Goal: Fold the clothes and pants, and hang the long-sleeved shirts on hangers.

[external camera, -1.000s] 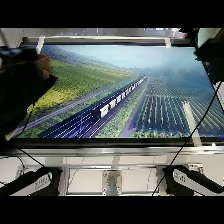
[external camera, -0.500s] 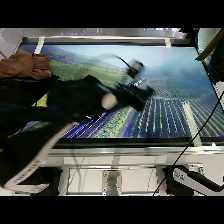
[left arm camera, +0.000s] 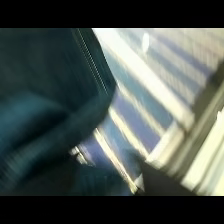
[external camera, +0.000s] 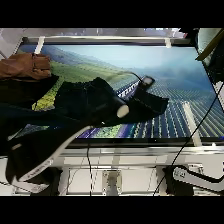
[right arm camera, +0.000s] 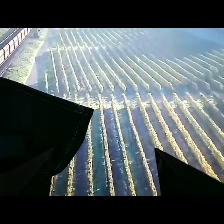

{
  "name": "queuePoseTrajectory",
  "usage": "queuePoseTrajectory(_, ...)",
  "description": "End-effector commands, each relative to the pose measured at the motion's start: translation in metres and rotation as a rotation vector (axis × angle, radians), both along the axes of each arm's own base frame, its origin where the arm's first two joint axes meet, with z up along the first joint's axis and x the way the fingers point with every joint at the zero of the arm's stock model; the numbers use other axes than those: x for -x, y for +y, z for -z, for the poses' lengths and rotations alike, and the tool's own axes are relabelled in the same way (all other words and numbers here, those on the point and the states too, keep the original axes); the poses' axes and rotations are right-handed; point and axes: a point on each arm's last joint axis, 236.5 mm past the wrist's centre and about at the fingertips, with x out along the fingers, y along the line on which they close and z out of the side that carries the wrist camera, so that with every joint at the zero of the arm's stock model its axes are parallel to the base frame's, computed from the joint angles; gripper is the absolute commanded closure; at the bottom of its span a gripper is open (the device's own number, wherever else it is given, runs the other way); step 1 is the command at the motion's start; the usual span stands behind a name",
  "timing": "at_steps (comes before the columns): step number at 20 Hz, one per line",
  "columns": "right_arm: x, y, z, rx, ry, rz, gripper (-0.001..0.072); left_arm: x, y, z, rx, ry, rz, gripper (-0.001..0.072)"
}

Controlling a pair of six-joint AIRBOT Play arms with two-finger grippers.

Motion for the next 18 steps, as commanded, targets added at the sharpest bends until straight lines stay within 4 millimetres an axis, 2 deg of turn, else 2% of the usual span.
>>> queuePoseTrajectory(1,-0.005,0.0,0.009,-0.021,0.019,-0.002,0.0025,-0.05,0.077,-0.063,0.01,-0.067,-0.125,0.0022)
queuePoseTrajectory(3,-0.005,0.003,0.01,-0.033,0.021,-0.009,0.0025,-0.086,0.169,-0.091,-0.135,-0.169,-0.249,0.0022)
queuePoseTrajectory(4,-0.006,0.008,0.009,-0.054,0.016,-0.017,0.0025,-0.102,0.223,-0.101,-0.215,-0.201,-0.345,0.0023)
queuePoseTrajectory(6,-0.01,0.029,0.009,-0.133,0.001,-0.057,0.0025,-0.128,0.316,-0.109,-0.307,-0.198,-0.535,0.0023)
queuePoseTrajectory(8,-0.013,0.056,0.016,-0.247,0.003,-0.115,0.0025,-0.149,0.385,-0.09,-0.329,-0.106,-0.685,0.0026)
queuePoseTrajectory(9,-0.014,0.069,0.022,-0.294,0.016,-0.14,0.0025,-0.157,0.412,-0.069,-0.333,-0.028,-0.738,0.0026)
queuePoseTrajectory(11,-0.012,0.096,0.041,-0.345,0.069,-0.191,0.0025,-0.167,0.449,-0.02,-0.328,0.136,-0.808,0.0026)
queuePoseTrajectory(13,-0.006,0.133,0.063,-0.371,0.143,-0.269,0.0025,-0.177,0.468,0.024,-0.314,0.248,-0.841,0.0035)
queuePoseTrajectory(14,-0.001,0.161,0.074,-0.386,0.18,-0.329,0.0025,-0.182,0.472,0.044,-0.318,0.283,-0.832,0.0038)
queuePoseTrajectory(16,0.003,0.224,0.093,-0.396,0.202,-0.458,0.0025,-0.186,0.476,0.088,-0.361,0.346,-0.799,0.0106)
queuePoseTrajectory(18,0.003,0.292,0.109,-0.365,0.144,-0.599,0.0025,-0.192,0.476,0.126,-0.381,0.385,-0.79,0.0106)
